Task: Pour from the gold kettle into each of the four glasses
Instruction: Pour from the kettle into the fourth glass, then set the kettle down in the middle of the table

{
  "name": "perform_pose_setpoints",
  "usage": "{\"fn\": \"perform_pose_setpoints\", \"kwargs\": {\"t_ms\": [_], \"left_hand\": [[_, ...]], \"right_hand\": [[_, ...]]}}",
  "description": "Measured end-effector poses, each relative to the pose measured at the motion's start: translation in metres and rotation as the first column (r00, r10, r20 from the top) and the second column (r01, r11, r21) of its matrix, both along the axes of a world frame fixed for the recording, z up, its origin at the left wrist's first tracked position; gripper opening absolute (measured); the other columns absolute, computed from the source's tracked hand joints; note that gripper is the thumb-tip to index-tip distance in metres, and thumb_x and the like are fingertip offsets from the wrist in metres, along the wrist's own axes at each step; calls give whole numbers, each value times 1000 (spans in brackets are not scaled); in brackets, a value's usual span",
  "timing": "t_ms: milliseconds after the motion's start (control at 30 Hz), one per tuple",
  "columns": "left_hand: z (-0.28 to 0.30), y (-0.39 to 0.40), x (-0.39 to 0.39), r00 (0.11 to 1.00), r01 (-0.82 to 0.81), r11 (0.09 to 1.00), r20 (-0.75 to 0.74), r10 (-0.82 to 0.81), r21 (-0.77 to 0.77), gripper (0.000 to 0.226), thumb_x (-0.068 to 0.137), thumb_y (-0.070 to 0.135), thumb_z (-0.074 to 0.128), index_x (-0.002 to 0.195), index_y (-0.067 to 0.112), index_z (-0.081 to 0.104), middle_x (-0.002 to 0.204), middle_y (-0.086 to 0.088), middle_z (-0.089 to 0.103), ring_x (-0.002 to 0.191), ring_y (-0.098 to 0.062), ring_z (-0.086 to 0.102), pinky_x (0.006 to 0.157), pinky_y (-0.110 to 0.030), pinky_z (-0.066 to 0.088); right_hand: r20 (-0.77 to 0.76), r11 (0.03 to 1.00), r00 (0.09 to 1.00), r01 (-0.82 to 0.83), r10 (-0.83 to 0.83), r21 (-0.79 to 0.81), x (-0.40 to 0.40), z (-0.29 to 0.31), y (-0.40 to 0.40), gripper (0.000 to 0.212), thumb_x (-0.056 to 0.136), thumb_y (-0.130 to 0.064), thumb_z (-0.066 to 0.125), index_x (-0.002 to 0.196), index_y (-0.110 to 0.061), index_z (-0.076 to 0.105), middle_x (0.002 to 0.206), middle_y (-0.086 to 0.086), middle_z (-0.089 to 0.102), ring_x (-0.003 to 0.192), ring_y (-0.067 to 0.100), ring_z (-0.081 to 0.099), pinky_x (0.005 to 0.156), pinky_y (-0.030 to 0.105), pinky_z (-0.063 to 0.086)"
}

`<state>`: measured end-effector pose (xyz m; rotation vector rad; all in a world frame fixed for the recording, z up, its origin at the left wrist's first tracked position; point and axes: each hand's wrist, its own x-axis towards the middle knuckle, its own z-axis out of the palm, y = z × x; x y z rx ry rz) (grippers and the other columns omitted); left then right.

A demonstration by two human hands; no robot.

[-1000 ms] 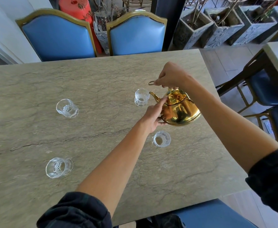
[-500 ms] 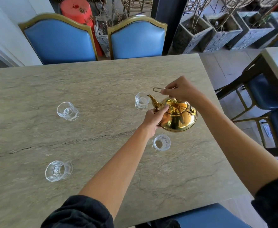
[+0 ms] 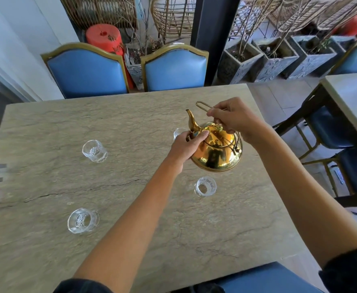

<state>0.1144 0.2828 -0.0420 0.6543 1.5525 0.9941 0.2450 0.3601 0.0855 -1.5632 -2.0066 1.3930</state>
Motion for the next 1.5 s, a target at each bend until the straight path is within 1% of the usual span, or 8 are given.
{"fn": "perform_pose_setpoints", "kwargs": {"t_ms": [100, 467, 700, 833, 933, 1133, 1333, 1500], "left_hand": [[17, -22, -14, 999, -9, 1000, -39, 10, 17, 43, 85, 62, 77, 108, 27, 73, 106, 0, 79, 96, -15, 75, 76, -30, 58], [26, -130, -65, 992, -110, 994, -67, 109, 0, 95, 57, 82, 79, 120, 11, 71, 107, -2, 79, 97, -16, 75, 78, -29, 55], [6, -199, -88, 987, -163, 984, -8, 162, -70, 33, 86, 48, 84, 98, 22, 68, 98, 1, 77, 92, -14, 73, 79, -27, 54], [-16, -230, -100, 984, -173, 975, 9, 176, -140, 61, 82, 46, 88, 129, 17, 62, 124, -4, 71, 113, -21, 69, 90, -33, 55], [-30, -246, -106, 983, -169, 971, 38, 178, -170, 47, 84, 38, 89, 121, 22, 65, 127, -5, 70, 115, -23, 69, 90, -39, 58], [-51, -261, -110, 981, -148, 961, 87, 172, -232, 34, 93, 31, 82, 118, 27, 59, 119, 5, 63, 110, -19, 61, 91, -46, 54], [-77, -256, -112, 979, -176, 957, 56, 194, -232, 40, 95, 26, 80, 128, 15, 61, 122, -2, 68, 116, -24, 68, 71, -33, 57], [-94, -239, -120, 980, -191, 957, 22, 200, -218, 41, 91, 30, 83, 127, 22, 64, 119, -1, 70, 116, -25, 69, 103, -52, 57]], "right_hand": [[-38, 1000, 999, -11, 11, 6, -9, 13, -24, 18, 99, -21, 63, 102, -6, 72, 70, 4, 59, 50, 10, 46, 43, 20, 38], [-203, 996, 979, -12, -6, -89, -54, 18, -131, 29, 103, -13, 53, 100, 14, 64, 80, 17, 58, 43, 9, 43, 42, 24, 38], [-208, 983, 976, 20, -59, -185, -82, -15, -185, 22, 103, -3, 45, 85, -1, 58, 83, 20, 53, 48, 11, 47, 46, 26, 40], [-182, 977, 981, 23, -63, -212, -97, -41, -213, 27, 103, -2, 43, 79, -8, 55, 73, 14, 52, 53, 15, 47, 52, 32, 41], [-110, 981, 993, 17, -38, -192, -106, -64, -226, 28, 102, -7, 43, 77, -9, 56, 63, 7, 53, 54, 19, 51, 58, 38, 45], [17, 976, 998, 69, -67, -208, -120, -111, -245, 28, 84, -40, 42, 94, -20, 58, 92, 10, 68, 89, 36, 68, 86, 58, 56], [12, 981, 996, 88, -87, -170, -134, -129, -251, 19, 97, -19, 44, 104, -5, 56, 99, 22, 68, 82, 33, 63, 78, 58, 54], [28, 985, 993, 120, -117, -125, -145, -141, -242, 19, 97, -14, 44, 107, -2, 56, 98, 23, 69, 86, 39, 65, 77, 56, 54]]}}
